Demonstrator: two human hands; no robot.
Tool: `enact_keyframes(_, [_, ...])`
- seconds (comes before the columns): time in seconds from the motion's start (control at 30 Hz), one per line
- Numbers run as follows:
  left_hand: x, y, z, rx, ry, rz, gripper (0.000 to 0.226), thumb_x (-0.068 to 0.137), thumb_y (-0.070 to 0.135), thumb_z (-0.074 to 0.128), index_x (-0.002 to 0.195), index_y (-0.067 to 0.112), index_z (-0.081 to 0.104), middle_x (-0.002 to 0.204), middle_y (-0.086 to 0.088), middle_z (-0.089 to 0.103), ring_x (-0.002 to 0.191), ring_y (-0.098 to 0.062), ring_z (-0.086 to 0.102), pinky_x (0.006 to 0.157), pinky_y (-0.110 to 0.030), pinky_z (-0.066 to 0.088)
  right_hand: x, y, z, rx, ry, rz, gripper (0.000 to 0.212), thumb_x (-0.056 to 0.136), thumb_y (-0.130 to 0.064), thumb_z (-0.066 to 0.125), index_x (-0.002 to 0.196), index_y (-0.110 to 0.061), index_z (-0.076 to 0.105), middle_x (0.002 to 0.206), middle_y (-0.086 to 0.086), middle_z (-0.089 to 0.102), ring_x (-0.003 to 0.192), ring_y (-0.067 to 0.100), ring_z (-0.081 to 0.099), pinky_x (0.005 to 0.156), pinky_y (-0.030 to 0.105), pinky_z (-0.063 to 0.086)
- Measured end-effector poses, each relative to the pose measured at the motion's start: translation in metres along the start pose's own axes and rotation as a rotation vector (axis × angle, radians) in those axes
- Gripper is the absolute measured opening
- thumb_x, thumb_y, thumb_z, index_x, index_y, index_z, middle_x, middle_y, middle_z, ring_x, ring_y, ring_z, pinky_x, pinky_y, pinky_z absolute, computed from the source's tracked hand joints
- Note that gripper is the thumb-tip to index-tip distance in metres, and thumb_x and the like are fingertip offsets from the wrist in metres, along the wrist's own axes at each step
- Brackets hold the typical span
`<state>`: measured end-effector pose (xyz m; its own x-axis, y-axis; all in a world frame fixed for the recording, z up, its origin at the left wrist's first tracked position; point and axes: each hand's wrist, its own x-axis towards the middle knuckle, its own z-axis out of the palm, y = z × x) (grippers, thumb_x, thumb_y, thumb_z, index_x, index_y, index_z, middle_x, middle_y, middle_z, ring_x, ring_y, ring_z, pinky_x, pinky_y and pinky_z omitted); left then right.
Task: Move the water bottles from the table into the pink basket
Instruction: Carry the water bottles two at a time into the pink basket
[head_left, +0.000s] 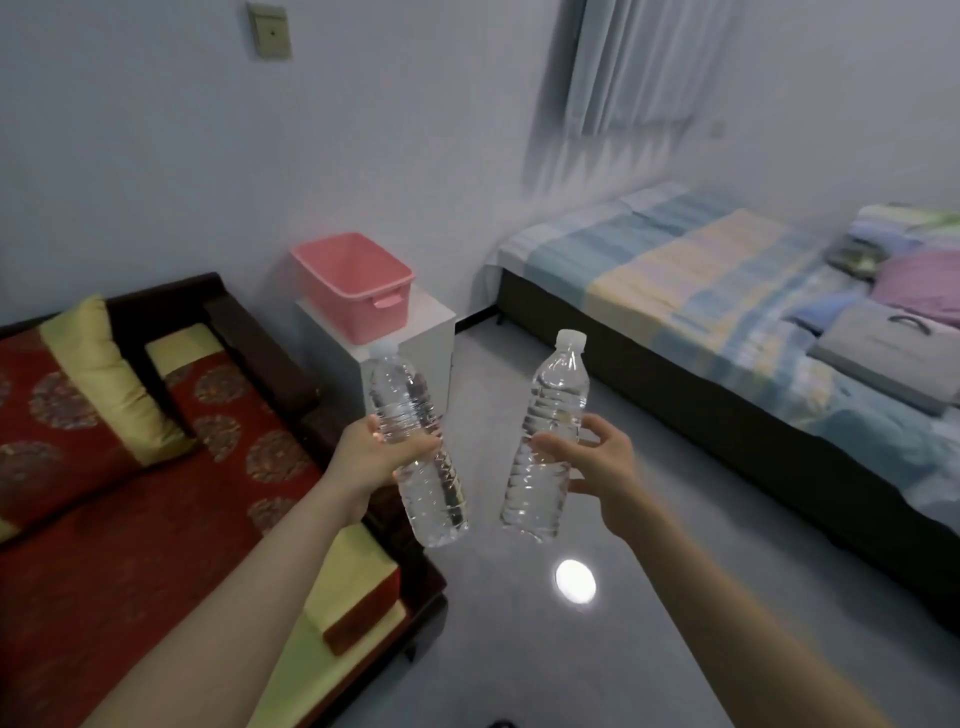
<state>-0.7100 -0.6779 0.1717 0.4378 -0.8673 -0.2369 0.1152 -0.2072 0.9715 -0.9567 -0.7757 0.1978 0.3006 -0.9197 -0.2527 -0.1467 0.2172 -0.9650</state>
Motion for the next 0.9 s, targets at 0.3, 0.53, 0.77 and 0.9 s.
enact_keyframes(0.3, [0.160,0.033,0.063,0.005,0.059,-0.042,0.059,0.044,0.032,0.092,0.097,0.018,0.072,0.089,0.001,0.079,0.085,-0.018,0.075,0.077,-0.040,0.058,0.193,-0.052,-0.039,-0.061,-0.099,0.011,0.051,0.062,-0.023,0.089,0.106,-0.019,0.063,0.073,-0.007,0.076,0.068,0.010,0.075,0.052,0.024,0.056])
enact_keyframes(0.53, [0.283,0.057,0.073,-0.079,0.238,-0.036,0.038,0.059,0.018,0.090,0.093,0.015,0.074,0.088,-0.001,0.079,0.083,-0.019,0.075,0.074,-0.039,0.059,0.351,-0.101,-0.017,-0.075,-0.250,-0.016,0.049,0.063,-0.022,0.089,0.104,-0.020,0.063,0.086,-0.002,0.074,0.072,0.008,0.075,0.052,0.025,0.057])
enact_keyframes(0.77, [0.404,0.091,0.052,-0.085,0.498,-0.004,0.034,0.063,0.013,0.088,0.093,0.019,0.072,0.084,0.001,0.079,0.080,-0.017,0.075,0.065,-0.032,0.058,0.514,-0.143,0.041,-0.145,-0.422,-0.086,0.052,0.060,-0.025,0.091,0.106,-0.020,0.067,0.082,-0.003,0.078,0.076,0.014,0.076,0.068,0.041,0.063])
enact_keyframes(0.9, [0.461,0.105,0.022,-0.082,0.596,-0.016,0.040,0.064,0.010,0.087,0.100,0.012,0.070,0.093,-0.006,0.076,0.083,-0.020,0.073,0.072,-0.037,0.058,0.590,-0.162,0.086,-0.174,-0.510,-0.063,0.049,0.061,-0.022,0.091,0.103,-0.022,0.065,0.074,-0.003,0.078,0.069,0.012,0.075,0.056,0.031,0.060])
